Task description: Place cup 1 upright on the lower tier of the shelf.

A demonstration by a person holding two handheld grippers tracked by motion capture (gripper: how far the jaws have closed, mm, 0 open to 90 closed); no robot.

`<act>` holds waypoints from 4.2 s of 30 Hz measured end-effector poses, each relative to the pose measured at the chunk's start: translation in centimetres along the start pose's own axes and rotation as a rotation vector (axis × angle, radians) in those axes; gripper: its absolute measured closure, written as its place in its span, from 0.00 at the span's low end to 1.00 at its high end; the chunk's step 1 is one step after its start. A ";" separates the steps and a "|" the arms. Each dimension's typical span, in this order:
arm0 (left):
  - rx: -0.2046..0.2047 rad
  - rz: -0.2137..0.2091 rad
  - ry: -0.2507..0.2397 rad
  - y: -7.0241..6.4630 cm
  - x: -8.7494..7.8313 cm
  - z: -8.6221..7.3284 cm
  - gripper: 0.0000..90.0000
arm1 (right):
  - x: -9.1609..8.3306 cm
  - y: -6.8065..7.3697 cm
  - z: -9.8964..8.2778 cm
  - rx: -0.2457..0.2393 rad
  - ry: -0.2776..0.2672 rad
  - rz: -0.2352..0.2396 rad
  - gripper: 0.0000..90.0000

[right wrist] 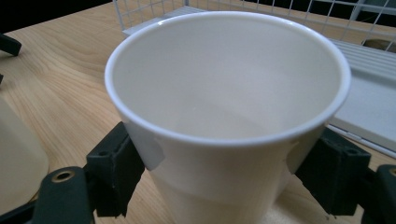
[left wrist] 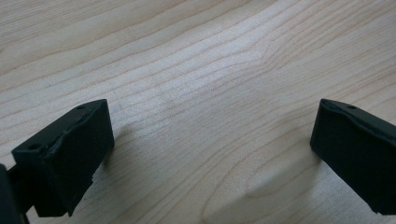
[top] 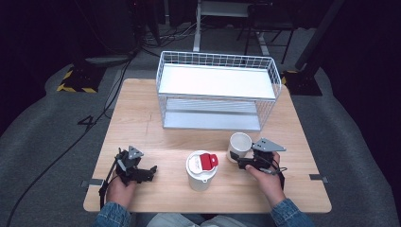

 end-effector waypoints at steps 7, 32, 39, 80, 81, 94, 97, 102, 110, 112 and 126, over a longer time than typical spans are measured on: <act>0.000 0.000 0.000 0.0 0.0 0.0 0.00 | 0.3 0.0 1.5 -0.007 0.000 0.004 0.25; 0.000 0.000 0.000 0.0 0.0 0.0 0.00 | 3.1 -1.2 6.9 0.009 -0.020 -0.034 0.25; 0.000 0.000 0.000 0.0 0.0 0.0 0.00 | 4.6 -1.6 7.9 0.012 -0.030 -0.053 0.25; -0.044 0.045 -0.005 -0.4 -0.3 -0.4 0.00 | 13.4 -1.9 8.7 -0.020 -0.065 -0.135 0.24; -0.043 0.045 -0.005 -0.4 -0.3 -0.4 0.00 | 13.5 -1.9 8.6 -0.020 -0.063 -0.131 0.24; -0.043 0.045 -0.004 -0.4 -0.3 -0.4 0.00 | 14.5 -2.1 8.1 0.003 -0.046 -0.115 0.24; -0.044 0.045 -0.005 -0.5 -0.3 -0.4 0.00 | 14.6 -2.1 8.1 0.006 -0.050 -0.110 0.24; -0.043 0.044 -0.005 -0.4 -0.3 -0.4 0.00 | 14.7 -2.2 8.1 0.002 -0.041 -0.112 0.18; -0.043 0.045 -0.005 -0.4 -0.3 -0.4 0.00 | 14.8 -2.5 7.9 0.007 -0.029 -0.114 0.01; -0.046 0.046 -0.005 -0.5 -0.3 -0.4 0.00 | 14.7 -2.5 7.9 0.011 -0.038 -0.110 0.00; -0.059 0.056 -0.004 -0.7 -0.1 -0.2 0.00 | 11.7 -2.6 8.2 -0.001 -0.053 -0.101 0.00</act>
Point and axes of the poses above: each handheld gripper's, and its own axes: x roughly forward along the jaws, z roughly out of its top, y roughly to its left, the point moved 4 cm from there along x, roughly forward along the jaws, and after that the axes turned 2 degrees about -z, right-handed, at the moved point
